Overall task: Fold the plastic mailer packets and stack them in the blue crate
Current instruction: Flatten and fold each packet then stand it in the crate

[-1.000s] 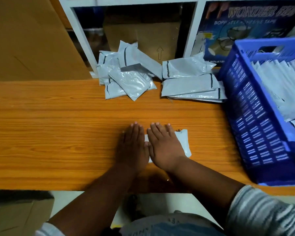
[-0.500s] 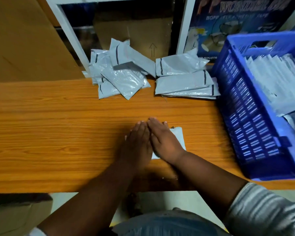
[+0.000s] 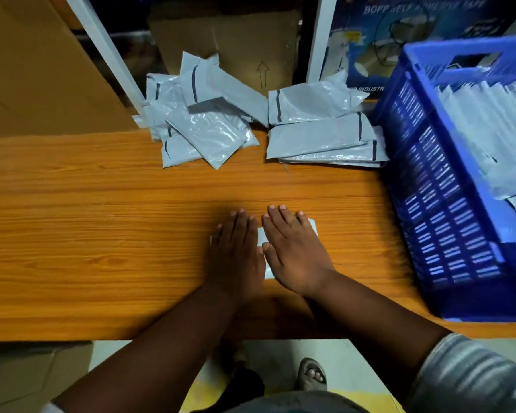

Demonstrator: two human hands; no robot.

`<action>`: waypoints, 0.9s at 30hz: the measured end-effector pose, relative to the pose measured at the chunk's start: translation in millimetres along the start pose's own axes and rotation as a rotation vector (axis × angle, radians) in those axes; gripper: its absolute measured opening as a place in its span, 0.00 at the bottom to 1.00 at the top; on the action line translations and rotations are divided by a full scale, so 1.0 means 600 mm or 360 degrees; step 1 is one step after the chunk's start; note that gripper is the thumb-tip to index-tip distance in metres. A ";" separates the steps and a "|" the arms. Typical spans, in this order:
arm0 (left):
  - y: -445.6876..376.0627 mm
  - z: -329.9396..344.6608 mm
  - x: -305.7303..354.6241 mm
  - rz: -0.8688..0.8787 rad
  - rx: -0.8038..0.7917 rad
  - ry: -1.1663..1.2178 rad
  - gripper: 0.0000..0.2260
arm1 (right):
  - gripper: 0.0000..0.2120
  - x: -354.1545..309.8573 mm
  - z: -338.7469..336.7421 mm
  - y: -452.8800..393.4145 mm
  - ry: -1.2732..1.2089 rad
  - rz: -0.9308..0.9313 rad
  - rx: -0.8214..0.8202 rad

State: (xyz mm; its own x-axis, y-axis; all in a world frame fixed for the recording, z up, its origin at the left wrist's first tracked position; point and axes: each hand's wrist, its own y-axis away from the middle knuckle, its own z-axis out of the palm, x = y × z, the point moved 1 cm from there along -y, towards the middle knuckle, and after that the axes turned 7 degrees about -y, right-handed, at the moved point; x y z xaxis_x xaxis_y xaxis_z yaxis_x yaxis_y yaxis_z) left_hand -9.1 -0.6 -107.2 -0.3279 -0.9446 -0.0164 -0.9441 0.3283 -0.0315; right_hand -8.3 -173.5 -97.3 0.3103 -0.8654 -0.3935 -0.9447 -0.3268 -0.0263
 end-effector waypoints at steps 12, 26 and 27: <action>-0.001 -0.025 0.075 0.0092 -0.0053 -0.0054 0.31 | 0.32 0.054 -0.022 0.055 0.0109 0.0163 -0.0033; 0.049 -0.043 0.053 0.0172 -0.0018 -0.0192 0.37 | 0.37 0.020 -0.028 0.091 0.0177 -0.0077 -0.0157; 0.062 -0.033 0.050 0.0177 -0.0013 -0.0217 0.38 | 0.39 0.022 -0.021 0.094 0.0189 -0.0073 -0.0211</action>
State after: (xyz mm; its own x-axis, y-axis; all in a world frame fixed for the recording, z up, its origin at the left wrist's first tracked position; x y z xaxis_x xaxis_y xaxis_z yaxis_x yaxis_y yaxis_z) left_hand -54.7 -16.9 -88.9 -0.4232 -0.8927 -0.1548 -0.9026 0.4303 -0.0140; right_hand -56.0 -208.0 -92.4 0.3702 -0.8847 -0.2833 -0.9096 -0.4071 0.0825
